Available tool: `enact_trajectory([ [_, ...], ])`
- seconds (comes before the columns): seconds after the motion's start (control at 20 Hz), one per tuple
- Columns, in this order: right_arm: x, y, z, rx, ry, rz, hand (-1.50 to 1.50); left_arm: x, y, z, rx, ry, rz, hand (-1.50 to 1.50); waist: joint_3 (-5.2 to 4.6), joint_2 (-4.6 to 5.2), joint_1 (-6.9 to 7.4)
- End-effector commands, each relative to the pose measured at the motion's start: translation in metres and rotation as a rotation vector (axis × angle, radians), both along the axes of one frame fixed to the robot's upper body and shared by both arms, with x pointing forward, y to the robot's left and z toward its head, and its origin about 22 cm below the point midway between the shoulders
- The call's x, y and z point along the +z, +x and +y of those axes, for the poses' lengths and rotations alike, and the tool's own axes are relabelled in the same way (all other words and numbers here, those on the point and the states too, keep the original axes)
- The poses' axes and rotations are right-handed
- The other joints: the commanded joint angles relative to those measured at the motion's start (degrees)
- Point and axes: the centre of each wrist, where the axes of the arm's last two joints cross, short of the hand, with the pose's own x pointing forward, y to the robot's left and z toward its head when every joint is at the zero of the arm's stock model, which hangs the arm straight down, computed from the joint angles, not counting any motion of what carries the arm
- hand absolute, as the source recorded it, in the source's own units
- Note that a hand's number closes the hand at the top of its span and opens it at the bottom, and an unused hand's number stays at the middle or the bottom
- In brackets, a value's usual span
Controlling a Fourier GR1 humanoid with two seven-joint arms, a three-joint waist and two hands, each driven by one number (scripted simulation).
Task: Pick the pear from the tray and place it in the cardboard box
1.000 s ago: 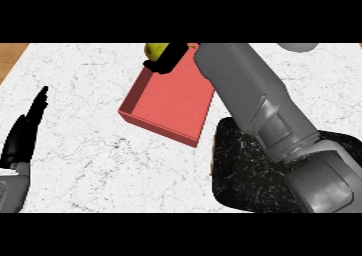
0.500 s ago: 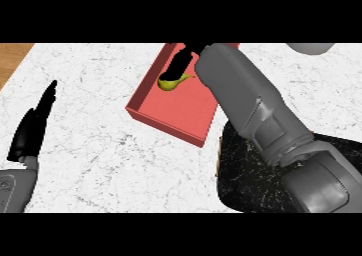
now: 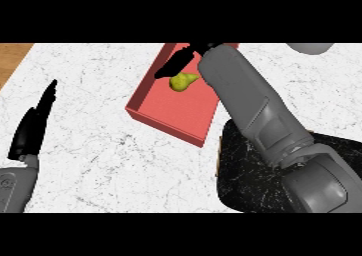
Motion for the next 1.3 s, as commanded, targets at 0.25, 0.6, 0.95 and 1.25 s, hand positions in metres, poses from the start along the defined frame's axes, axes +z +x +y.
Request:
enact_trajectory([
  [0.25, 0.027, 0.015, -0.041, -0.046, 0.298, -0.003, -1.50, -0.013, -0.010, 0.009, 0.033, -0.005, 0.004, 0.00, 0.01, 0.11, -1.50],
  [0.6, 0.033, 0.026, -0.125, -0.087, 0.376, 0.030, -1.50, -0.004, -0.006, 0.008, 0.046, -0.003, -0.009, 0.00, 0.09, -0.02, -2.68],
  [0.95, 0.032, 0.021, -0.208, -0.161, 0.329, 0.027, -1.50, -0.003, -0.015, 0.009, 0.028, -0.011, 0.008, 0.00, 0.20, -0.12, -1.81],
  [1.25, 0.040, 0.008, -0.274, -0.145, 0.253, 0.050, -1.50, -0.005, -0.016, 0.009, 0.022, -0.007, 0.000, 0.00, 0.23, 0.25, -1.43],
])
